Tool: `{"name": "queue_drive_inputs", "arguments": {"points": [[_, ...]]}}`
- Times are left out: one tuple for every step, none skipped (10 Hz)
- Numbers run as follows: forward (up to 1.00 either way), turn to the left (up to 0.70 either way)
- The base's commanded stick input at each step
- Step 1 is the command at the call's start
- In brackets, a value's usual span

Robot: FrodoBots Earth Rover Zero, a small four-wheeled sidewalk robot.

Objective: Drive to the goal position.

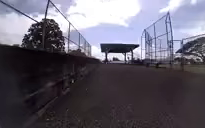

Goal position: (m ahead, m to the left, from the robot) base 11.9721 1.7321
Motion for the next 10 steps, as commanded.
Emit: {"name": "queue_drive_inputs", "arguments": {"points": [[0.7, 0.01], [0.7, 0.01], [0.7, 0.01], [0.7, 0.01], [0.7, 0.01], [0.7, 0.01], [0.7, 0.01], [0.7, 0.01], [0.7, 0.01], [0.7, 0.01]]}}
